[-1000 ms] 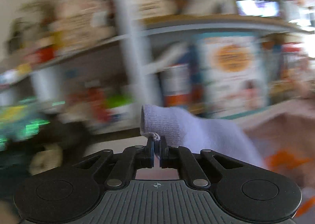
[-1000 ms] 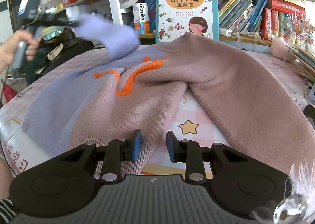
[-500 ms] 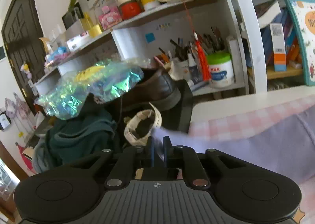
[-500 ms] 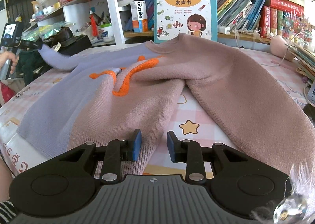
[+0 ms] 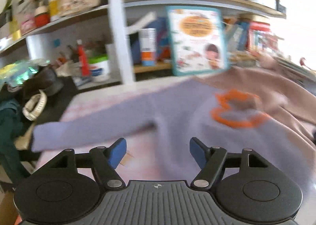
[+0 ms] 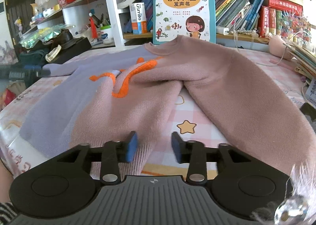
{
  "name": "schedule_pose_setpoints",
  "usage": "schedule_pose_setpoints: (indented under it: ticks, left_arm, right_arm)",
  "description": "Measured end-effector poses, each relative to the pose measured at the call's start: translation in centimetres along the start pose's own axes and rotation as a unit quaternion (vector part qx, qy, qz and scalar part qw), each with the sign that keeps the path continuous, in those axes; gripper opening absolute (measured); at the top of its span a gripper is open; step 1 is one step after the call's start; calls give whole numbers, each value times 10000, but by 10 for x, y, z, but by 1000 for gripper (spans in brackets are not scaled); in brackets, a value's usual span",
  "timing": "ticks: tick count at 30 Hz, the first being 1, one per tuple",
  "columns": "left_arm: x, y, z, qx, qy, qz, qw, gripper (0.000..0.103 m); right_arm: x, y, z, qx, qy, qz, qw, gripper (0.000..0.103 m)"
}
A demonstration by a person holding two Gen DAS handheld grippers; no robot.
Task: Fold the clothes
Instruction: 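Grasp the pink sleeve cuff with the right gripper, then pull the pink sleeve outward with the right gripper to straighten it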
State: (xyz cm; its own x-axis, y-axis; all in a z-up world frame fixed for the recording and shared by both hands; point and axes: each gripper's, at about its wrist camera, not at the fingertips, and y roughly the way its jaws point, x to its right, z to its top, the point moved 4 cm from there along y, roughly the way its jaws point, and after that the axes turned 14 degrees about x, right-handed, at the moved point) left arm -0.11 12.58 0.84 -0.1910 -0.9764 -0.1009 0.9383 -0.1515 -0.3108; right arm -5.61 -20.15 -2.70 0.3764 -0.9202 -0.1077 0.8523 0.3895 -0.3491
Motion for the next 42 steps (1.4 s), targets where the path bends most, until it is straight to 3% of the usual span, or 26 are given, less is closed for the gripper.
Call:
schedule_pose_setpoints:
  ticks: [2,7,13,21,22,24,25,27,32,35,39,42]
  left_arm:
    - [12,-10,-11,-51,-17,0,10000,74]
    - [15,-29,-29,-190,-187,150,9995,74]
    - [15,-33,-40,-332,-339,121,9988,74]
    - [17,-23,-51,-510,-480,15,9975,74]
    - [16,-23,-51,-514,-537,-2,9972,74]
    - [14,-22,-53,-524,-686,-44,9963,73]
    - [13,-22,-53,-521,-736,-52,9959,73]
    - [13,-22,-53,-525,-735,-50,9959,73]
    - [15,-22,-53,-552,-699,-34,9960,73]
    - [16,-23,-52,-567,-665,-40,9962,73]
    - [15,-23,-52,-609,-626,-80,9962,74]
    - [15,-23,-52,-603,-647,-69,9961,74]
  right_arm:
    - [3,-10,3,36,-91,-37,9999,47]
    - [43,-53,9,-54,-627,-1136,9915,50]
    - [111,-95,0,-393,-76,-2248,9736,50]
    - [148,-96,-19,-675,869,-2305,9668,50]
    - [146,-97,-19,-680,856,-2272,9677,47]
    - [141,-97,-17,-696,887,-2021,9728,8]
    - [140,-96,-16,-716,935,-1907,9746,8]
    - [137,-90,-6,-722,376,-2158,9730,8]
    - [145,-62,48,-172,-1138,-2858,9513,8]
    - [164,-28,88,158,-1657,-3113,9356,8]
    - [185,17,137,591,-2326,-3592,9019,8]
    - [199,42,156,760,-2506,-3876,8838,8]
